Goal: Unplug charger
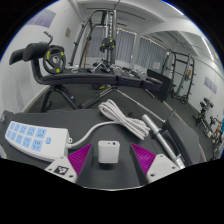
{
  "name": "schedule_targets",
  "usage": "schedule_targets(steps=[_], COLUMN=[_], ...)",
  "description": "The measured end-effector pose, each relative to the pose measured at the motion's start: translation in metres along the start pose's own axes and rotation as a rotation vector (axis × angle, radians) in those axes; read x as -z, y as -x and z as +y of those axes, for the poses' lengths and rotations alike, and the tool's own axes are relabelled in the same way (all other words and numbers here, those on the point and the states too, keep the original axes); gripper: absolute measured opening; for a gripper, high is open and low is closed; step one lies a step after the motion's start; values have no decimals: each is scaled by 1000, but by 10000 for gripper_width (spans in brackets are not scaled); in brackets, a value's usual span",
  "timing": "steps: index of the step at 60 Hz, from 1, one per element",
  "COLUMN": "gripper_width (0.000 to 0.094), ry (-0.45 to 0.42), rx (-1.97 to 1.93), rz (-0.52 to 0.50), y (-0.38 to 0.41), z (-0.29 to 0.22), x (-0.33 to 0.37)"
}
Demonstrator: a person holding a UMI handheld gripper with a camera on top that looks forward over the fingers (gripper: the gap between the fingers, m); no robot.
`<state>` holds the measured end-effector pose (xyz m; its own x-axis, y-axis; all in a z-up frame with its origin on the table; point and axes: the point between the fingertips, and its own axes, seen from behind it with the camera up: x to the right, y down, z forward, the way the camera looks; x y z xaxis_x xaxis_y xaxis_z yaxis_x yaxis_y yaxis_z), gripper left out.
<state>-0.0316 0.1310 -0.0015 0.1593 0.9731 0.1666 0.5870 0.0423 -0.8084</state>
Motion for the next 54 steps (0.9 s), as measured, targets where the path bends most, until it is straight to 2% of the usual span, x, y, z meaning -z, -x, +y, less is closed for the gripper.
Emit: schedule_targets(steps=[1,2,4,10,18,29,36,47,54], gripper_width=[855,875,834,856,855,854,856,858,855], ry=[0,-5,-18,-45,-116,-151,-169,-172,-187], rx=[-1,-3,-13,-28,-7,-45,-30,-40,-24], rz=[8,10,12,23,28,-10,-8,-67,-64], y=[-2,-3,-4,-11,-22,-18,-15,15,21], z=[-1,-4,-11,-27,-41,-24,-9,11,14], x=[3,6,15,66,174,328,395,441,448])
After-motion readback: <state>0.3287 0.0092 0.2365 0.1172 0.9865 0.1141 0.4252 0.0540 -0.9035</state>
